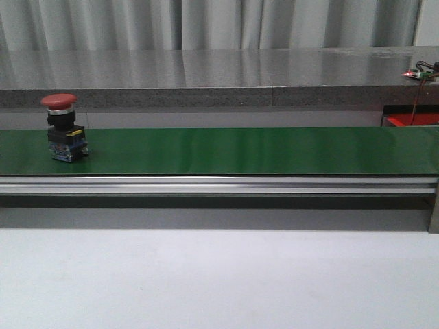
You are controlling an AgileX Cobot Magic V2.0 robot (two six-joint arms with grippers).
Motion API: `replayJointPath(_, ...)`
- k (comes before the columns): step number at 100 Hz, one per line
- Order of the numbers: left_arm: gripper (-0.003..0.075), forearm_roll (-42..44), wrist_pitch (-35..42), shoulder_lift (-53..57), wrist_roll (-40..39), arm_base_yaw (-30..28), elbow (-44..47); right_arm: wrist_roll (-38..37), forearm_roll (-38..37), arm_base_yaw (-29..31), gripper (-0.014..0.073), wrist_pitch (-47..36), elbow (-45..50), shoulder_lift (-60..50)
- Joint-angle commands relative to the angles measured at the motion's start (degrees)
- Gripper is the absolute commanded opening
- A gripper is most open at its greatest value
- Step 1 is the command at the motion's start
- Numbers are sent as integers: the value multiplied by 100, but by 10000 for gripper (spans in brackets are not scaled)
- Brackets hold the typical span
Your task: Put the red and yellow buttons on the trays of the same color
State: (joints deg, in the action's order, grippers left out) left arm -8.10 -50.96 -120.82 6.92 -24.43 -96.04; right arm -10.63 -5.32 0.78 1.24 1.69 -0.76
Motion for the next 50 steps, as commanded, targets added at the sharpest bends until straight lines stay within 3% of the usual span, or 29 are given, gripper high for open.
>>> replayJointPath(1, 262, -87, 197, 322, -5, 9, -183, 12, -73, 44, -72, -427, -103, -93)
replayJointPath(50, 242, -142, -561, 514, -5, 21, -973, 12, -73, 44, -72, -427, -103, -93)
